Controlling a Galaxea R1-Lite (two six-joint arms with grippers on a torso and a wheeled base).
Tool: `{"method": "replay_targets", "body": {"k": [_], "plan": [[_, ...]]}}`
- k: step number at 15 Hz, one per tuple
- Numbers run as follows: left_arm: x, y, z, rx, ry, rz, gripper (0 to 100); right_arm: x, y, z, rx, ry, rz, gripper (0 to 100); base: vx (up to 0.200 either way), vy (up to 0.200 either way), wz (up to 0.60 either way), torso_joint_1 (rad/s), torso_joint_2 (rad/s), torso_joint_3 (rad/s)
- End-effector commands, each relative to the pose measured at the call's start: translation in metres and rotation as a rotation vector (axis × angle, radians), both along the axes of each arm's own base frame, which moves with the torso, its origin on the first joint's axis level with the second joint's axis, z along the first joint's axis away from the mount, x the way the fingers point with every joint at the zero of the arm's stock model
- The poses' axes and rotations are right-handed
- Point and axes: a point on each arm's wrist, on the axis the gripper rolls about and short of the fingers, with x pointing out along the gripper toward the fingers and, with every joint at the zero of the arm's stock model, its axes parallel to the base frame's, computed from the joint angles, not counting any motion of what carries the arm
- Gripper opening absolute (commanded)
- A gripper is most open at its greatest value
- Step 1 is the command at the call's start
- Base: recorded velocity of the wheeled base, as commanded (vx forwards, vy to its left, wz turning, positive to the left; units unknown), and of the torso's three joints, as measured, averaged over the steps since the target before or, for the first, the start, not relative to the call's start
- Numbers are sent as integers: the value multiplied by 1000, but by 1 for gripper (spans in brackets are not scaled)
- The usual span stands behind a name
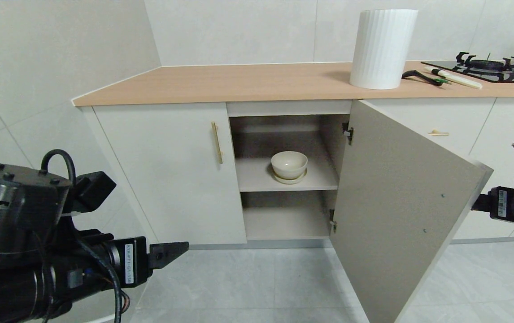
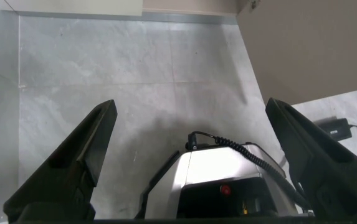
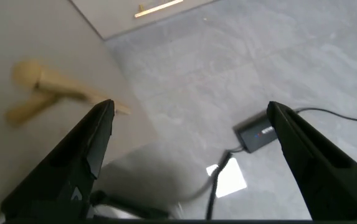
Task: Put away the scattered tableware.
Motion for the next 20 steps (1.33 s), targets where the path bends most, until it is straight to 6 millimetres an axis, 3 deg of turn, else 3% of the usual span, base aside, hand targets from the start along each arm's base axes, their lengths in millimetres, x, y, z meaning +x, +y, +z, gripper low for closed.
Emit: {"method": "replay_targets", "body": {"k": [1,9,14,20], "plan": [[0,0,0,0,0,1,100,6,5,-11,-1,15,18,100,0,0,0,0,0,0],[0,0,0,-2,-1,1,100,3,43,-15,79,-23,104,100,0,0,0,0,0,0],[0,0,1,-3,-2,1,100,-5,80,-20,121,-8,230,100,0,0,0,0,0,0],[-1,1,3,-9,-13,4,100,18,123,-37,150,-20,372,100,0,0,0,0,0,0]]}}
